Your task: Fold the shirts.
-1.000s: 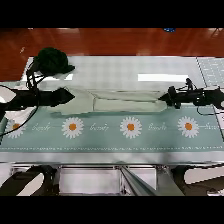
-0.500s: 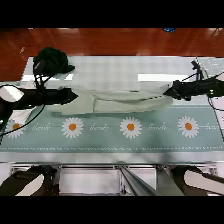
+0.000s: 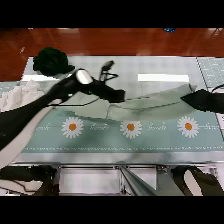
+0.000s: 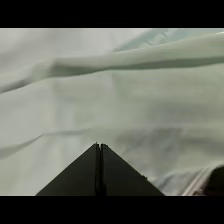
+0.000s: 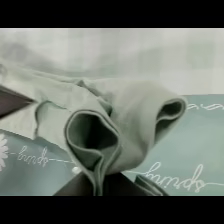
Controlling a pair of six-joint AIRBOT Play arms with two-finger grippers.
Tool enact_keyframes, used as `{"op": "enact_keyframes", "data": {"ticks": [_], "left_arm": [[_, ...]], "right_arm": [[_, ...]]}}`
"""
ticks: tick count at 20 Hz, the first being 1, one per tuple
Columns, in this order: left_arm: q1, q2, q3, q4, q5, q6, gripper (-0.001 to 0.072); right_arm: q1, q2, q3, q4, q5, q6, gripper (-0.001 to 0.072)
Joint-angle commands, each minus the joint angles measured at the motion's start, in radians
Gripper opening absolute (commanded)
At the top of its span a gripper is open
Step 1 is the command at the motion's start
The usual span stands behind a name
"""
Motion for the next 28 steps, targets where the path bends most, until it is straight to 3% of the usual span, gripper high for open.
{"op": "enact_keyframes", "data": {"ticks": [1, 6, 10, 15, 21, 24, 28], "left_arm": [[-0.179, -0.262, 0.277, -0.002, -0.138, -0.178, 0.0015], [-0.316, -0.386, 0.453, -0.011, -0.185, -0.176, 0.0015], [-0.172, -0.307, 0.452, 0.001, -0.263, -0.146, 0.0016], [0.104, -0.006, 0.231, 0.193, -0.288, -0.144, 0.0015], [0.467, 0.566, -0.310, 0.199, -0.188, -0.061, 0.0016], [0.589, 0.813, -0.508, 0.199, -0.190, -0.051, 0.0016], [0.633, 1.002, -0.647, 0.194, -0.189, -0.071, 0.0016]], "right_arm": [[0.000, 0.117, -0.010, 0.033, 0.034, 0.053, 0.0027], [0.000, 0.118, -0.010, 0.055, 0.025, 0.054, 0.0027], [0.000, 0.118, -0.010, 0.060, 0.019, 0.057, 0.0027], [0.155, 0.053, -0.010, 0.108, -0.095, 0.085, 0.0027], [0.592, -0.366, 0.072, 0.196, -0.502, 0.074, 0.0027], [0.723, -0.666, 0.254, 0.212, -0.549, 0.074, 0.0028], [0.807, -0.978, 0.478, 0.270, -0.528, 0.061, 0.0028]]}}
